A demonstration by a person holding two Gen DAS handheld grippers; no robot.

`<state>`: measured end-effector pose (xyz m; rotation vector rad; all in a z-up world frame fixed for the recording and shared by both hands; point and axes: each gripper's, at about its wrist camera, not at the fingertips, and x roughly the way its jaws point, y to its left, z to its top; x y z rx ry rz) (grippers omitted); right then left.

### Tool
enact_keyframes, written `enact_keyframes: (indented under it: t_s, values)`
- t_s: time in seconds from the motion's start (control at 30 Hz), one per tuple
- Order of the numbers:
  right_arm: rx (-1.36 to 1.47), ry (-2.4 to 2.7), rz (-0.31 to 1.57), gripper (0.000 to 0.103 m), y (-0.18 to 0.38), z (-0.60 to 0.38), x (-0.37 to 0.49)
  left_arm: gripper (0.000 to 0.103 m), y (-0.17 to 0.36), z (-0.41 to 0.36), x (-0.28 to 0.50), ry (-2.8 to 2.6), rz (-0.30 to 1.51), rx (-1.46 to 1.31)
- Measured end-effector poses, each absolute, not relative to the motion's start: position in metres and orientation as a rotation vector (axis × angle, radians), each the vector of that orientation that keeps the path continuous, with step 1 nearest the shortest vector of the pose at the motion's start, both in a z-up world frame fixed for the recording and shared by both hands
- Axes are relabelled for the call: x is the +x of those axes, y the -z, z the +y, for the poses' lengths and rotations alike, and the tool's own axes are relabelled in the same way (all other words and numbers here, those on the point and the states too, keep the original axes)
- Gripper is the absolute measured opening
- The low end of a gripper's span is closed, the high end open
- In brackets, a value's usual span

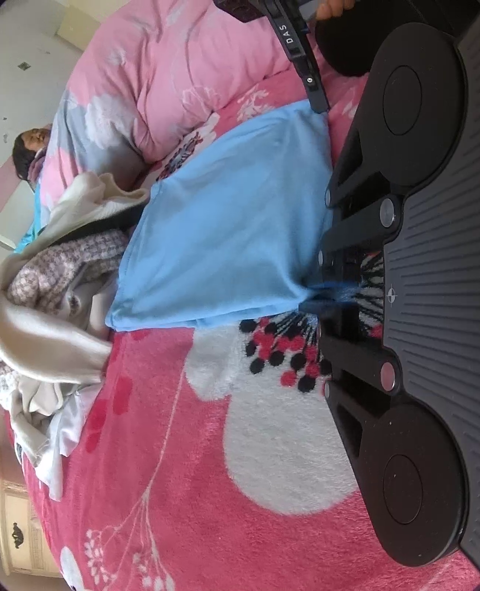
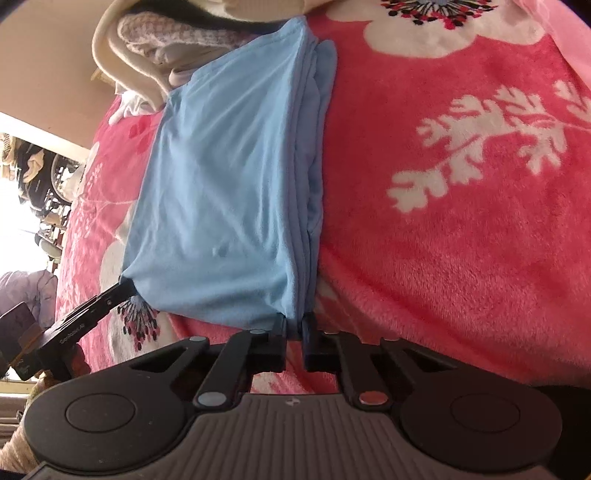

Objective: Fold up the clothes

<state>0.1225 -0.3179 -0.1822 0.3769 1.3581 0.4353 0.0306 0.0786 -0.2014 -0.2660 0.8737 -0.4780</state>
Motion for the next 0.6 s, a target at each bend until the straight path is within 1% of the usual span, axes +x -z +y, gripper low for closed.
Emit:
enact_keyframes:
  t_s: [0.2,0.3,0.47,0.6]
  values:
    - [0.379,-0.502,1.332,0.007,0.156,-0.323,0.111,0.000,0.190,0.091,0.023,0.520,0.834,-0.273]
    - [0.421,-0.548,1.363,0.007,0.146,-0.320,0.099,0.000,0.179,0.108,0.018,0.537,0.830,-0.299]
    - [0.449,-0.627,1.469,0.007,0.144,-0.302,0.062,0.000,0.162,0.127,-0.011,0.548,0.861,-0.274]
    - [0.453,-0.625,1.581,0.008,0.166,-0.289,0.033,0.001,0.165,0.149,-0.045,0.526,0.966,-0.256]
